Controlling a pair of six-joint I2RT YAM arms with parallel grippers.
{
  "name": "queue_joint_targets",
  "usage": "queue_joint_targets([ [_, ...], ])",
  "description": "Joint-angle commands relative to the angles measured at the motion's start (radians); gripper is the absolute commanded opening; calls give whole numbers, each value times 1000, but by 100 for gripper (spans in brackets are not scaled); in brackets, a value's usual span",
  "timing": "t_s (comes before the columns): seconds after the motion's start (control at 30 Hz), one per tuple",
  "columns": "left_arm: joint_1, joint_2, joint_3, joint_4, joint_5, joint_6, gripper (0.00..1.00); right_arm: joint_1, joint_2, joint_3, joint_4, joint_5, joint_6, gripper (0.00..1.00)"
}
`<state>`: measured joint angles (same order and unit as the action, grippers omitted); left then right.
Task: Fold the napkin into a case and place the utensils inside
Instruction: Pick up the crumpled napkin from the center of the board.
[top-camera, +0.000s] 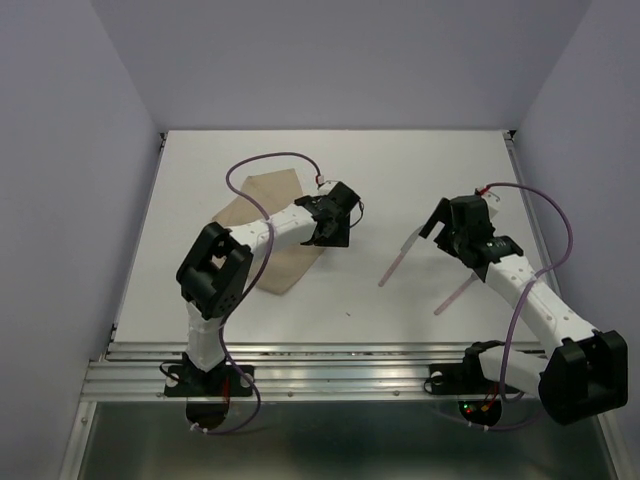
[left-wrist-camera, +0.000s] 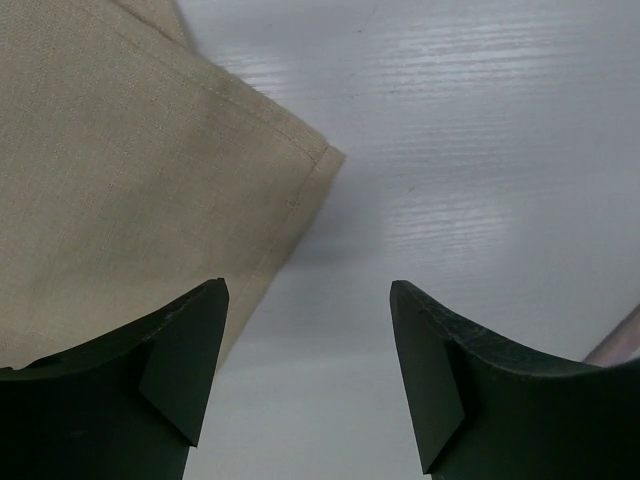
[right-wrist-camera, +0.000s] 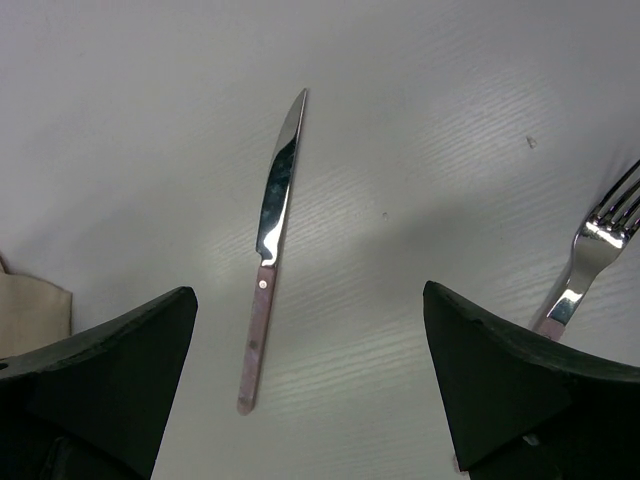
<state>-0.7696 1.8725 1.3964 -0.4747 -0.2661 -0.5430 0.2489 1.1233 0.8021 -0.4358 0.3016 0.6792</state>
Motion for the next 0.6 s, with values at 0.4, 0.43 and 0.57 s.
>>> queue_joint_targets([
  [0.4, 42, 171, 112, 5, -85, -63, 72, -3, -30, -14, 13, -36, 34, 100],
  [0.43, 46, 175, 110, 8, -84, -60, 71, -3, -26, -12, 12, -35, 37, 100],
  [0.57, 50, 194, 101, 18, -84, -48, 66, -3, -28, -12, 6, -38, 45, 100],
])
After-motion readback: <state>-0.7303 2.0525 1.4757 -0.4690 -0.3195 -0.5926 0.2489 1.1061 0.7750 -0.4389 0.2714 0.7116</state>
